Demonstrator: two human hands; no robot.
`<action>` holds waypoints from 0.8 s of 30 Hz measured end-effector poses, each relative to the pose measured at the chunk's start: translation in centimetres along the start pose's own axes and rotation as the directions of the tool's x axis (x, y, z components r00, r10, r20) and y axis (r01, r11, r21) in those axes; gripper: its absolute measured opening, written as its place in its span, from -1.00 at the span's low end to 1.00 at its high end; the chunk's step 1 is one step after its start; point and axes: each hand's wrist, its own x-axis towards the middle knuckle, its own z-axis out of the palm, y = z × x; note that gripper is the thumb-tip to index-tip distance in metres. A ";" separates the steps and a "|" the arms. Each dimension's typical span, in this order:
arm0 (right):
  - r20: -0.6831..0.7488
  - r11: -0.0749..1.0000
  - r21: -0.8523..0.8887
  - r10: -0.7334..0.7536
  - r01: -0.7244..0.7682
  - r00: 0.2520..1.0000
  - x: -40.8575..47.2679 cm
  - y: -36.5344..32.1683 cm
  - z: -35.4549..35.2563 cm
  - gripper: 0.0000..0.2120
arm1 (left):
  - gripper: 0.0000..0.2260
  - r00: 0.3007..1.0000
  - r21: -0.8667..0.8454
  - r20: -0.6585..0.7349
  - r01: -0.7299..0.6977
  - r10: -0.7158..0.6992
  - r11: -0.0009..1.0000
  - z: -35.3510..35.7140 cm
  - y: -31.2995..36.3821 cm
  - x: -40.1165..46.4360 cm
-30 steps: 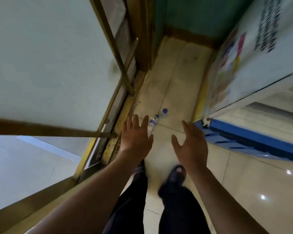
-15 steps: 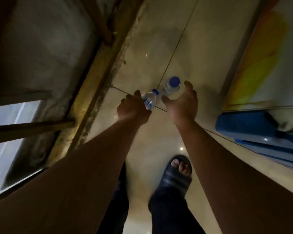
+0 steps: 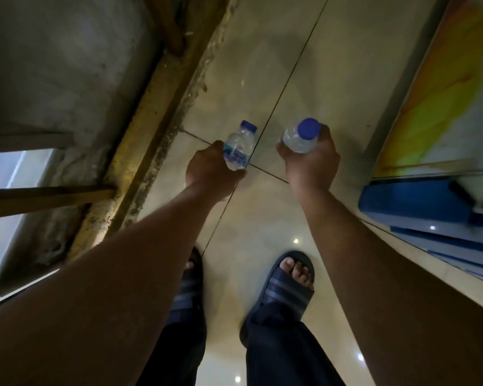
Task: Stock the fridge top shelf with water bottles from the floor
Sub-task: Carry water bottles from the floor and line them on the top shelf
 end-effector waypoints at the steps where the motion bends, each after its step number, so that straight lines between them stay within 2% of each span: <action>1: -0.006 1.000 -0.006 -0.009 0.009 1.000 -0.8 -1.0 -1.4 -0.51 | -0.53 0.999 -0.047 -0.033 -0.011 0.009 0.999 -1.6 0.5 -1.5; 5: -0.040 0.999 0.027 -0.037 0.038 0.999 -5.4 -6.7 -8.0 -0.49 | -0.52 0.993 -0.127 -0.094 -0.088 0.076 0.988 -9.5 3.3 -8.2; 11: -0.049 0.997 0.072 0.010 -0.006 0.999 -13.8 -19.2 -21.2 -0.43 | -0.52 0.983 -0.419 -0.160 -0.146 0.086 0.896 -23.7 9.3 -20.4; 16: -0.109 0.993 0.118 0.021 -0.008 0.994 -21.8 -30.0 -33.1 -0.45 | -0.57 0.959 -0.457 -0.171 -0.281 0.226 0.844 -35.8 14.1 -31.2; 18: -0.151 0.983 0.181 -0.010 0.038 0.989 -25.0 -33.4 -37.9 -0.47 | -0.55 0.937 -0.437 -0.182 -0.350 0.299 0.828 -40.0 16.2 -35.6; 21: -0.202 0.953 0.280 -0.058 0.115 0.978 -29.0 -36.6 -44.7 -0.47 | -0.53 0.902 -0.425 -0.169 -0.431 0.398 0.796 -44.8 18.9 -41.9; 24: -0.260 0.919 0.345 -0.104 0.192 0.960 -31.8 -38.3 -51.1 -0.45 | -0.54 0.849 -0.457 -0.183 -0.520 0.496 0.721 -47.9 21.8 -47.4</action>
